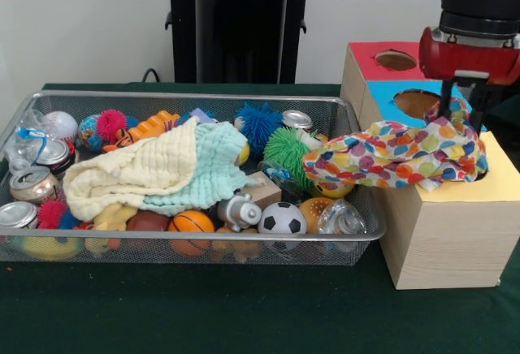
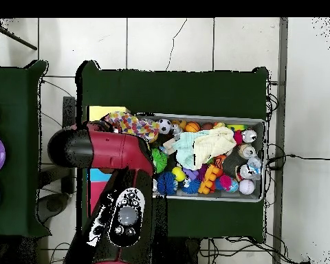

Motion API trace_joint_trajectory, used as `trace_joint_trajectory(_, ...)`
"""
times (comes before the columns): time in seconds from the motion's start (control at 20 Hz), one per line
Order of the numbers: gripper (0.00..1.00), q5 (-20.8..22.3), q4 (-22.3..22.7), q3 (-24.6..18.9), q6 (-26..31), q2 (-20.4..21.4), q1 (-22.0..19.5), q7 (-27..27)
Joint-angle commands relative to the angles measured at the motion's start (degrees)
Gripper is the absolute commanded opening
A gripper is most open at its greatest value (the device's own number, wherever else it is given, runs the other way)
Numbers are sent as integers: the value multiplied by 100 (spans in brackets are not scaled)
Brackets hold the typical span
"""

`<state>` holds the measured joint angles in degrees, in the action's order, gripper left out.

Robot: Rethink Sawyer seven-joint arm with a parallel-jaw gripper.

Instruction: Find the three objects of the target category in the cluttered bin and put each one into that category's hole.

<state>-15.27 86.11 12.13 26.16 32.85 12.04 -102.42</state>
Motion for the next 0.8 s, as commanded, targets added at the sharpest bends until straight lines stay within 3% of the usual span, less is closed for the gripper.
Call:
trace_joint_trajectory(0.05, 100, 12, 173, -258, 621, -126, 0, -987)
trace_joint_trajectory(0.5, 100, -108, 277, -168, 786, -27, 71, -1233)
trace_joint_trajectory(0.8, 100, -315, 376, -484, 1234, 325, -82, -1129)
